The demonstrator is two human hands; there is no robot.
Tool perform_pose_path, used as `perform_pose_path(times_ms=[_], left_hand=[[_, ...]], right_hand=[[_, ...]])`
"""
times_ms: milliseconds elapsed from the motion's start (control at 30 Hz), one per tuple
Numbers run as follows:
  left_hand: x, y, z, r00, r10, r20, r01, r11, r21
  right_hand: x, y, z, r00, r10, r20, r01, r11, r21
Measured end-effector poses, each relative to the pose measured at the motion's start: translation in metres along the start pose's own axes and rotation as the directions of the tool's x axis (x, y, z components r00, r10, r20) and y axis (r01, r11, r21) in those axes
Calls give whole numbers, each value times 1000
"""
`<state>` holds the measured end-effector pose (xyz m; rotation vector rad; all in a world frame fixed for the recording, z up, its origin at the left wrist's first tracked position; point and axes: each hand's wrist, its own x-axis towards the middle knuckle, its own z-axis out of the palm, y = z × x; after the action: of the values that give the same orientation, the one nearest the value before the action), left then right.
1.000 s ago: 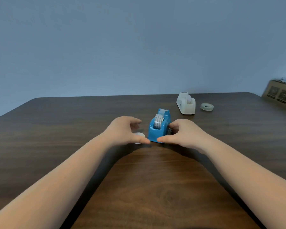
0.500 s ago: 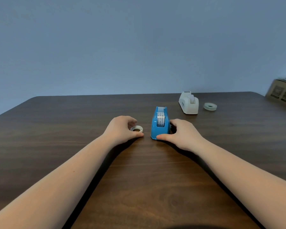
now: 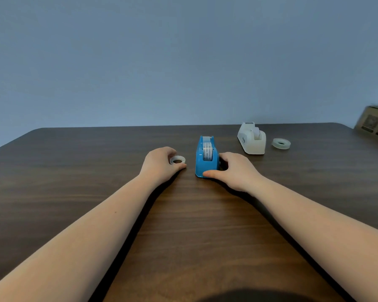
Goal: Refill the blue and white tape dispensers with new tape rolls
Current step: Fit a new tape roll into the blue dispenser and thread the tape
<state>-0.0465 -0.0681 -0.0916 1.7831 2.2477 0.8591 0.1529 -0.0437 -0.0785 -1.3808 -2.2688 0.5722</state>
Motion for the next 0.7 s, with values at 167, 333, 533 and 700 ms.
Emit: perform_pose_path(times_ms=[167, 333, 533, 700], left_hand=[[23, -8, 3, 999, -22, -28, 21, 1000, -3], [46, -14, 6, 999, -36, -38, 35, 999, -34], [72, -17, 12, 998, -47, -46, 45, 998, -33], [91, -20, 14, 997, -56, -50, 56, 998, -16]], right_hand=[[20, 0, 4, 1000, -3, -3, 3, 1000, 7], [41, 2, 8, 1000, 3, 14, -3, 1000, 18], [68, 0, 14, 1000, -6, 14, 5, 999, 41], [91, 1, 17, 1000, -19, 18, 18, 999, 34]])
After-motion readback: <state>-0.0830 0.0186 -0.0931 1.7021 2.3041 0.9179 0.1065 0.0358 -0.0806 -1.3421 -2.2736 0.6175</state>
